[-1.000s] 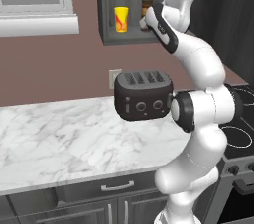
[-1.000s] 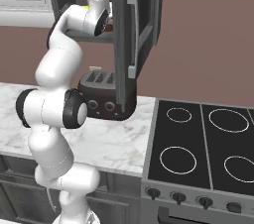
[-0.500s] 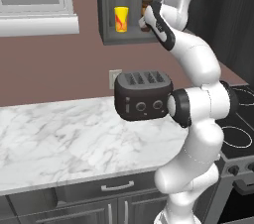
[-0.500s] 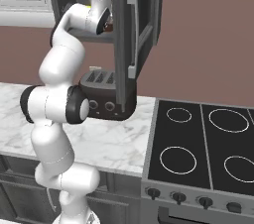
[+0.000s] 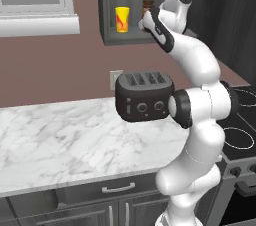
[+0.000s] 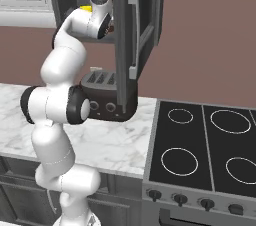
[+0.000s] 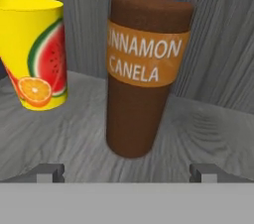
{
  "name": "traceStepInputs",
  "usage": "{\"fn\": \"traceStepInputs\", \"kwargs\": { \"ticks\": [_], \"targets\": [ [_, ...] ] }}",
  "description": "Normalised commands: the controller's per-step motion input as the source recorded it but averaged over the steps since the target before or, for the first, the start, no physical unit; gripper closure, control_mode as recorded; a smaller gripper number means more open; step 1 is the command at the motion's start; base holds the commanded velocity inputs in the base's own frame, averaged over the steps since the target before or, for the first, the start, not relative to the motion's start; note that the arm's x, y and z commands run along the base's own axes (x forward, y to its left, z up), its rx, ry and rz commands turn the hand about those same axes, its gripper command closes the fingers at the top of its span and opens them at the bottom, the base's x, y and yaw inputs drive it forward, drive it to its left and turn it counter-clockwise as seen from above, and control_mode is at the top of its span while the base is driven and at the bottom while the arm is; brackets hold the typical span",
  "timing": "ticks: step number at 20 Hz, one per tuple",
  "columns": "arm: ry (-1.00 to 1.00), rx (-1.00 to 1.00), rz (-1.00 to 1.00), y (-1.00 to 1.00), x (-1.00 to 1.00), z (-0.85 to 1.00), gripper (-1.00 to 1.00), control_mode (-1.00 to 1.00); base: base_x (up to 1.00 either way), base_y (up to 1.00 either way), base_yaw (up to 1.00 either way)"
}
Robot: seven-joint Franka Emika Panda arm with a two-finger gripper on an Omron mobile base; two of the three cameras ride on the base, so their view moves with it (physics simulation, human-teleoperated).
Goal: Take the cinnamon bottle from the cabinet and place it on the dining table, next to the plate with the cupcake. Then take the chocolate from the dining counter and place it on the cupcake plate.
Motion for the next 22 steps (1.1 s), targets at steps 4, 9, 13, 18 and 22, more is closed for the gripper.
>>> {"fn": "traceStepInputs", "kwargs": {
  "ticks": [4, 9, 13, 18, 22],
  "targets": [
    [0.00, 0.09, 0.00, -0.03, 0.20, -0.01, -1.00, -1.00, 0.00, 0.00, 0.00],
    [0.01, 0.14, 0.00, 0.00, 0.20, 0.00, -1.00, -1.00, 0.00, 0.00, 0.00],
    [0.04, 0.08, 0.00, 0.00, 0.21, 0.03, -1.00, -1.00, 0.00, 0.00, 0.00],
    [0.06, 0.00, 0.00, 0.00, 0.25, 0.00, -1.00, -1.00, 0.00, 0.00, 0.00],
    [0.03, 0.00, 0.00, 0.02, 0.15, 0.00, -1.00, -1.00, 0.00, 0.00, 0.00]
  ]
}}
